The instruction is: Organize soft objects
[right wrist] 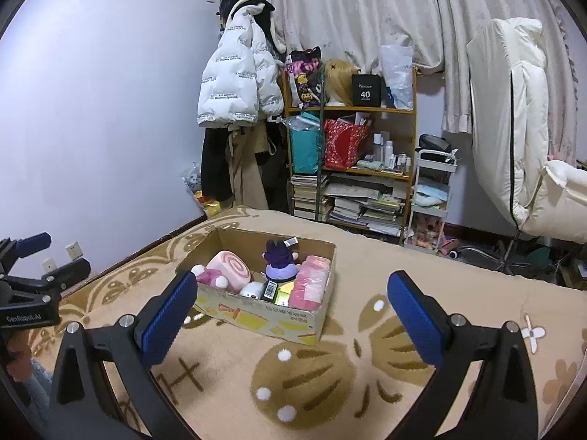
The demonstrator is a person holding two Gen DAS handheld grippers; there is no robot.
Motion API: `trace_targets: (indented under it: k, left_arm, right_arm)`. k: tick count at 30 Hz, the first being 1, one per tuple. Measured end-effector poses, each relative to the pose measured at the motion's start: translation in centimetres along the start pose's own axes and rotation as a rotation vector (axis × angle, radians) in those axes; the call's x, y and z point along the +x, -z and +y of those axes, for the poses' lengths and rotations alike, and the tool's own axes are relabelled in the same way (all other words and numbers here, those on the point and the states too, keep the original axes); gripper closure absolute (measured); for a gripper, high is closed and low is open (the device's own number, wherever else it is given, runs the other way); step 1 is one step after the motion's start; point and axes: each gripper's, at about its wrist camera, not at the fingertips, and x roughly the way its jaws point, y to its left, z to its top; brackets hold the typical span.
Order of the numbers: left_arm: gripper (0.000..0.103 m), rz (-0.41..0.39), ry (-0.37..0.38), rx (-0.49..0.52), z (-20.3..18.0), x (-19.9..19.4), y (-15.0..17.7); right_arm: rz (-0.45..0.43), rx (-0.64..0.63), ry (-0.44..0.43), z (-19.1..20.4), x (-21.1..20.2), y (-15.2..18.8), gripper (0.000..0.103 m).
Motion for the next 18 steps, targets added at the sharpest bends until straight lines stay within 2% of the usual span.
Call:
trace_targets:
  k: [6,18]
  left_arm:
    - [0.001,-0.011,-0.005,-0.029,0.7,-0.8,0.8]
    - [0.001,0.020,0.016,-0.048,1.1,1.6,1.4]
  right_arm:
    - [-0.013,0.006,0.012,-0.5,-0.6,0.8,0.000]
    - [0.006,-0.001,0.027,-1.3,0.9,2.2,0.000]
